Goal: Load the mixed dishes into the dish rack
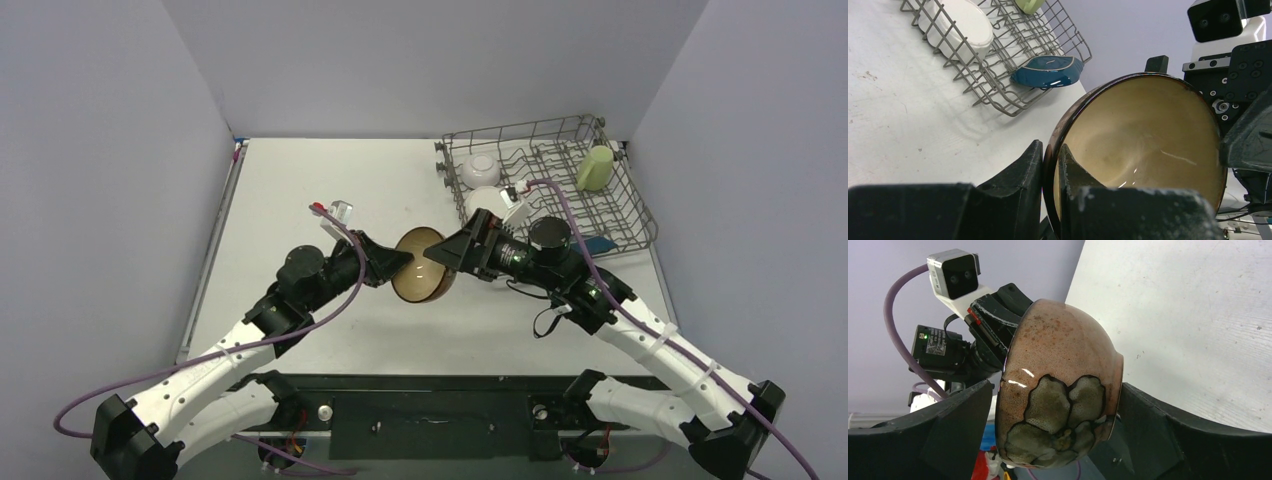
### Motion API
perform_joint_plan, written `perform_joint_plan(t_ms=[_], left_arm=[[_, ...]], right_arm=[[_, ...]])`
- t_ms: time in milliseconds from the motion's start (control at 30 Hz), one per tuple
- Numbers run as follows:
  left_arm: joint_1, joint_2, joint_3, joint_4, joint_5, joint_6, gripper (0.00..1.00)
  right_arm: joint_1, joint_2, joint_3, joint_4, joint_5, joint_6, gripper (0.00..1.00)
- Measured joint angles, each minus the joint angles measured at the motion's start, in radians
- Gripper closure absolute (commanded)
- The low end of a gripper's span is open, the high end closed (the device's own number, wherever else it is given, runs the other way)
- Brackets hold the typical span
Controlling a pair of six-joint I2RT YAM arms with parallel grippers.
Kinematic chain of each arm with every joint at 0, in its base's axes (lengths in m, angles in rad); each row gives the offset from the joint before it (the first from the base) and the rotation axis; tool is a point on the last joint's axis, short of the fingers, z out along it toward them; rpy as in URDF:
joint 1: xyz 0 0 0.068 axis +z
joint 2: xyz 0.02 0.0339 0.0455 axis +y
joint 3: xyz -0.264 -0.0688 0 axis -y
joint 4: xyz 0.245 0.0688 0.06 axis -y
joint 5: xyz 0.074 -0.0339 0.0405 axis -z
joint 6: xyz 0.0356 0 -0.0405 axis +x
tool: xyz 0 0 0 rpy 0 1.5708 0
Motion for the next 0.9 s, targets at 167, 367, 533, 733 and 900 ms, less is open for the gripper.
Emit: perform_joint_plan(t_ms=[167,367,533,733,900], left_arm=[[0.002,0.0,0.002,-0.012,-0.001,0.021,1.0],[0.002,0.0,0.022,-0.055,-0.01,0.069,1.0],[0.002,0.0,0.036,-0.072,-0.025,0.099,1.0],[0.003,0.0,0.039,-0.074,-0.027,0.106,1.0],[0.004,0.0,0.04,-0.075,-0.027,0.106,1.0]], right_arm=[[0.023,0.019,0.017,-0.04,0.036,0.003,0.17],[0.024,0.041,0.019,-0.07,0.037,0.014,0.12],[0.024,0.043,0.019,-0.07,0.03,0.027,0.11],[0.024,0.045,0.019,-0.034,0.014,0.063,0.13],[0.024,0.05,0.013,-0.022,0.008,0.071,0.13]])
